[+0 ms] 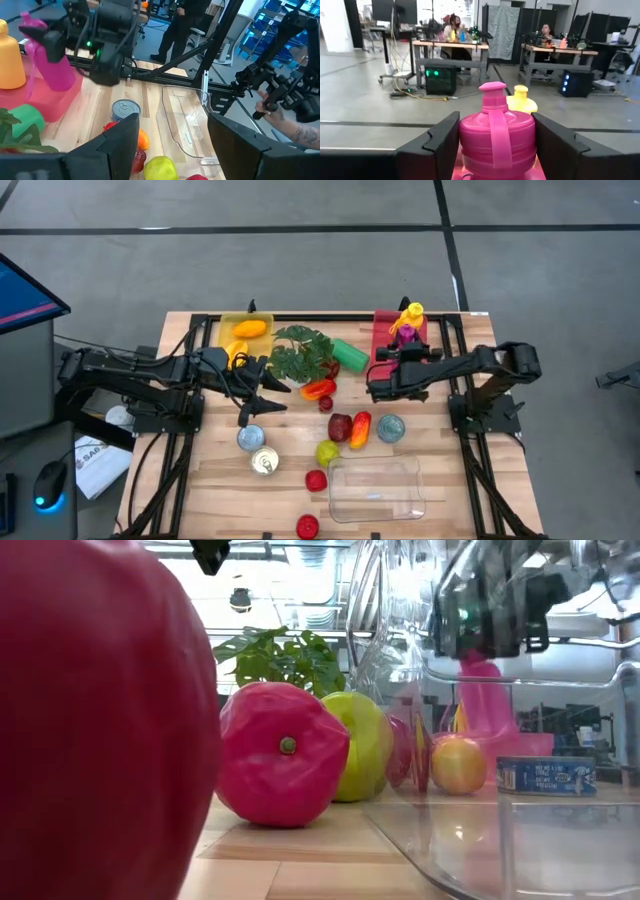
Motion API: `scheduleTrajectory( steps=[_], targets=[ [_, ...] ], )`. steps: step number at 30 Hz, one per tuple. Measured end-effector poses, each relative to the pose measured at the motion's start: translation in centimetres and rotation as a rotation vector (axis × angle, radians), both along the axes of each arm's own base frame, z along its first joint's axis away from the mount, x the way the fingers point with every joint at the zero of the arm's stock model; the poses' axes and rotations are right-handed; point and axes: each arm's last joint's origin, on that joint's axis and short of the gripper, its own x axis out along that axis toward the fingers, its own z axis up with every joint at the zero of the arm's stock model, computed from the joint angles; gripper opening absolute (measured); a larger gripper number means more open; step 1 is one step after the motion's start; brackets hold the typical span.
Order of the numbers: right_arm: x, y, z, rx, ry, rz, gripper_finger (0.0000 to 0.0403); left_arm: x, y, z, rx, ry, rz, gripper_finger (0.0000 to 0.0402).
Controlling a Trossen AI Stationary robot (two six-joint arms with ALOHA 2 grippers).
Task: Pick & Place Food Item
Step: Put the pink water bottle into the pink bin
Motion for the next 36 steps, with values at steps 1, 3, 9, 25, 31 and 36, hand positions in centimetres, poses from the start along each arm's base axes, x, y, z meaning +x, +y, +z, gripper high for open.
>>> scheduleTrajectory(
  steps=[1, 3, 9, 25, 31, 36],
  targets=[
    [0.2, 0.0, -0.4, -0.002, -0.013, 0.001, 0.0212, 0.0, 0.0, 0.0, 0.000, 0.000, 0.000, 0.0227],
    [0.3, 0.0, -1.0, -0.002, -0.043, -0.001, 0.0212, 0.0, 0.0, 0.0, 0.000, 0.003, 0.000, 0.0227],
    [0.7, -0.3, -2.3, -0.005, -0.080, -0.012, 0.0212, 0.0, 0.0, 0.0, 0.000, 0.001, 0.000, 0.0227],
    [1.6, -0.8, -4.0, -0.021, -0.157, -0.023, 0.0214, 0.0, 0.0, 0.0, 0.000, 0.002, 0.000, 0.0227],
    [1.6, -0.8, -4.0, -0.019, -0.149, -0.024, 0.0226, 0.0, 0.0, 0.0, 0.000, 0.003, 0.000, 0.0227],
    [1.6, -0.8, -4.0, -0.016, -0.149, -0.025, 0.0237, 0.0, 0.0, 0.0, 0.000, 0.003, 0.000, 0.0227]
  ],
)
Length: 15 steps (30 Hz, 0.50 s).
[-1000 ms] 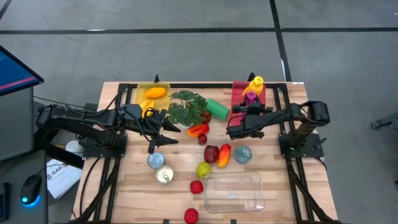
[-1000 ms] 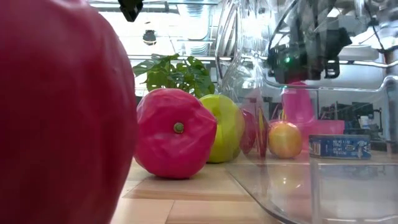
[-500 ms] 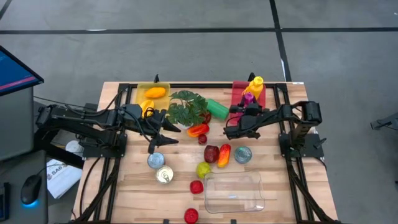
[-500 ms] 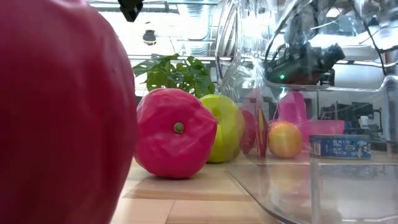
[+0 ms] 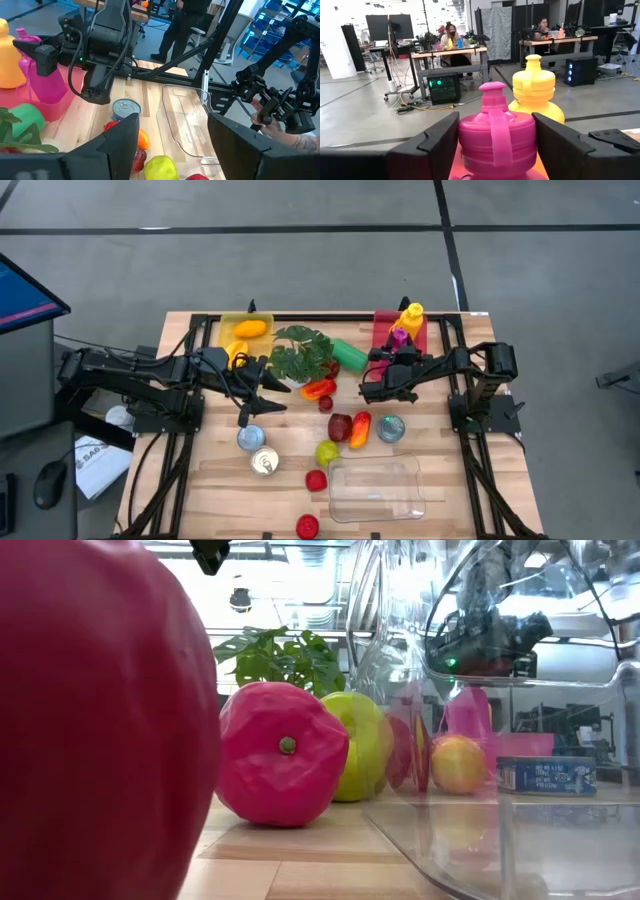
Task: Pick & Place Food Item
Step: Put the pink water bottle into the pink bin
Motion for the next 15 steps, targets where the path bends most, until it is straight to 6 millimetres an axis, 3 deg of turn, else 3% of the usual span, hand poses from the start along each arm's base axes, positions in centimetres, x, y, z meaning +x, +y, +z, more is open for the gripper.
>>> scheduleTrajectory(
  steps=[15],
  targets=[
    [0.52, 0.63, 0.23, 0.035, 0.213, 0.018, 0.0240, 0.00, 0.00, 0.00, 0.000, 0.000, 0.000, 0.0227]
  ],
)
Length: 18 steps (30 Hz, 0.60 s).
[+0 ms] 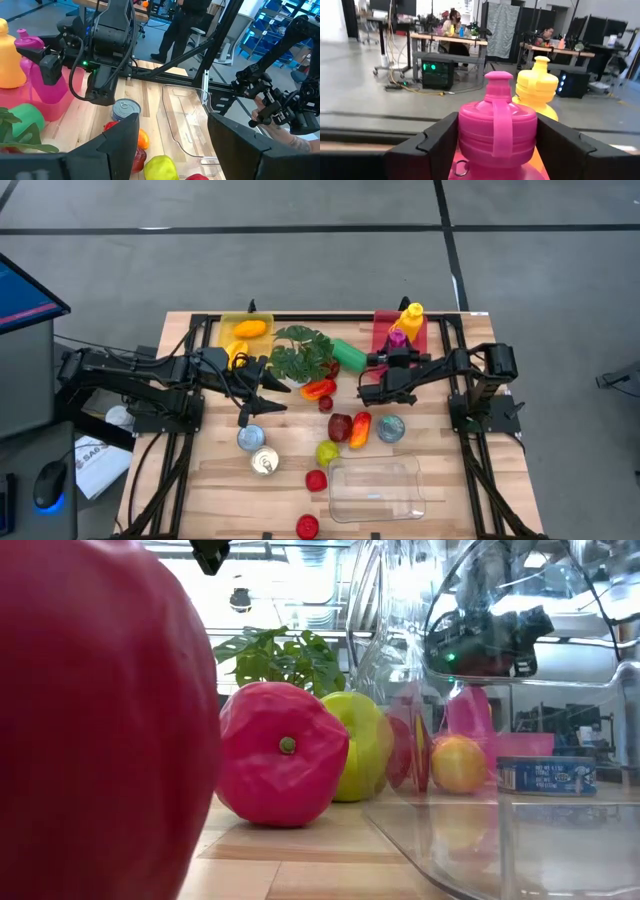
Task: Pick & Place Food Item
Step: Put the pink water bottle into the pink bin
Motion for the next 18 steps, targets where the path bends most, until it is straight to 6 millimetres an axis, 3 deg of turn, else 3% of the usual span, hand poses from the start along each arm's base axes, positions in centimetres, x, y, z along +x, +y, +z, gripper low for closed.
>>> scheduleTrajectory(
  steps=[18],
  targets=[
    [0.88, -0.03, 0.72, -0.011, 0.056, 0.006, 0.0241, 0.00, -0.01, -0.01, 0.000, 0.001, 0.000, 0.0227]
  ],
)
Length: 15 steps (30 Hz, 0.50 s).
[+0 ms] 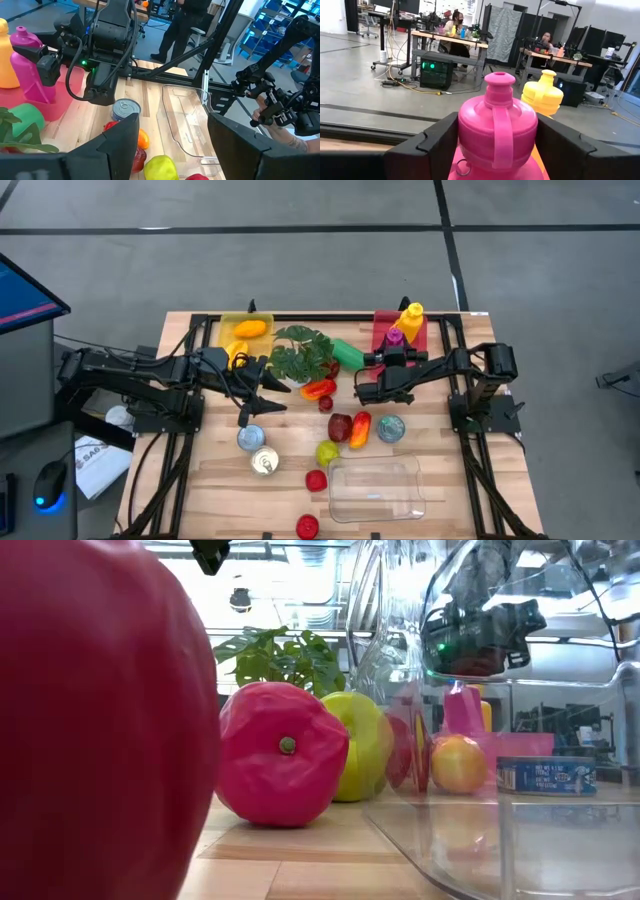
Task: Pick & Place Food Item
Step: Put the pink water bottle into the pink bin
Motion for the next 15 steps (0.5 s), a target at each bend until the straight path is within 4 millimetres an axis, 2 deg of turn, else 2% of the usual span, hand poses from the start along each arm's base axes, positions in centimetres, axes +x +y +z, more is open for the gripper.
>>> scheduleTrajectory(
  steps=[15],
  targets=[
    [0.06, -0.02, -0.01, 0.000, 0.044, 0.000, 0.0240, 0.00, 0.00, 0.01, 0.000, -0.001, 0.000, 0.0227]
  ],
)
